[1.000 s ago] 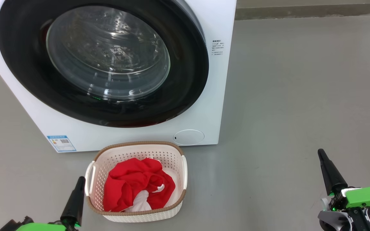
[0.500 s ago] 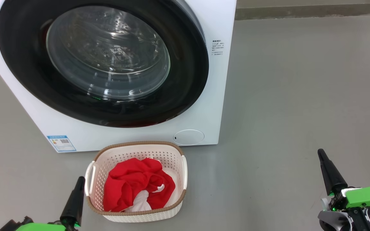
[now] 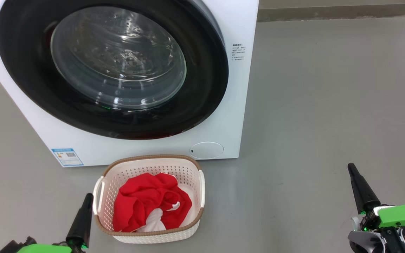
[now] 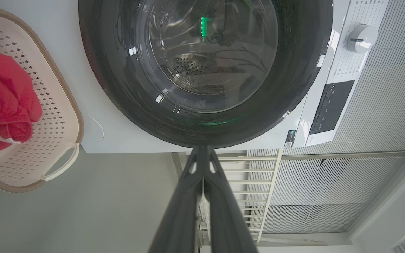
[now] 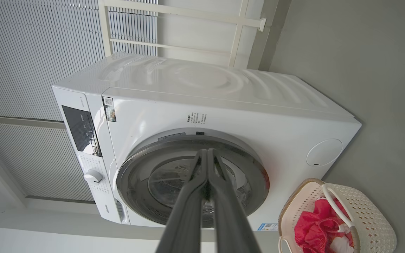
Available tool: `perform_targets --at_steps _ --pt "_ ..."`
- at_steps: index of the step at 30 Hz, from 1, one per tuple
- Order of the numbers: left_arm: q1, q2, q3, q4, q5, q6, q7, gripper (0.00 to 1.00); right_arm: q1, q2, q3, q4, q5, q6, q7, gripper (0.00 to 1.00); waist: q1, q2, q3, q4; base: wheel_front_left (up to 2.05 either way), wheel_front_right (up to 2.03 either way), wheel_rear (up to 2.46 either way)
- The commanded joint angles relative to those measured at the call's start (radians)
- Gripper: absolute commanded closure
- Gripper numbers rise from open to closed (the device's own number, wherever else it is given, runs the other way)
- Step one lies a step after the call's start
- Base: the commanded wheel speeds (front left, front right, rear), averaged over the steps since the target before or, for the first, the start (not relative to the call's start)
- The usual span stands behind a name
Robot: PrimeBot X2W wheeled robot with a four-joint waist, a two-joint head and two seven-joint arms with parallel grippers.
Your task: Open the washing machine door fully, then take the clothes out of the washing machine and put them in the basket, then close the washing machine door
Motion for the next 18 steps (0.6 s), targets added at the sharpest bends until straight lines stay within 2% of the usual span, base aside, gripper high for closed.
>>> perform_targets --at_steps 1,18 --pt "-0.041 0.008 0.036 -0.020 0.006 -0.007 0.004 1.00 -0.043 -0.006 0.015 -0.024 -0.005 0.001 0.006 1.00 -0.0001 0.0000 0.000 0.000 0.00 0.00 0.00" --pt "-0.041 0.007 0.038 -0.020 0.008 -0.007 0.005 1.00 -0.043 -0.005 0.013 -0.024 -0.007 0.001 0.008 1.00 -0.0001 0.0000 0.000 0.000 0.00 0.00 0.00"
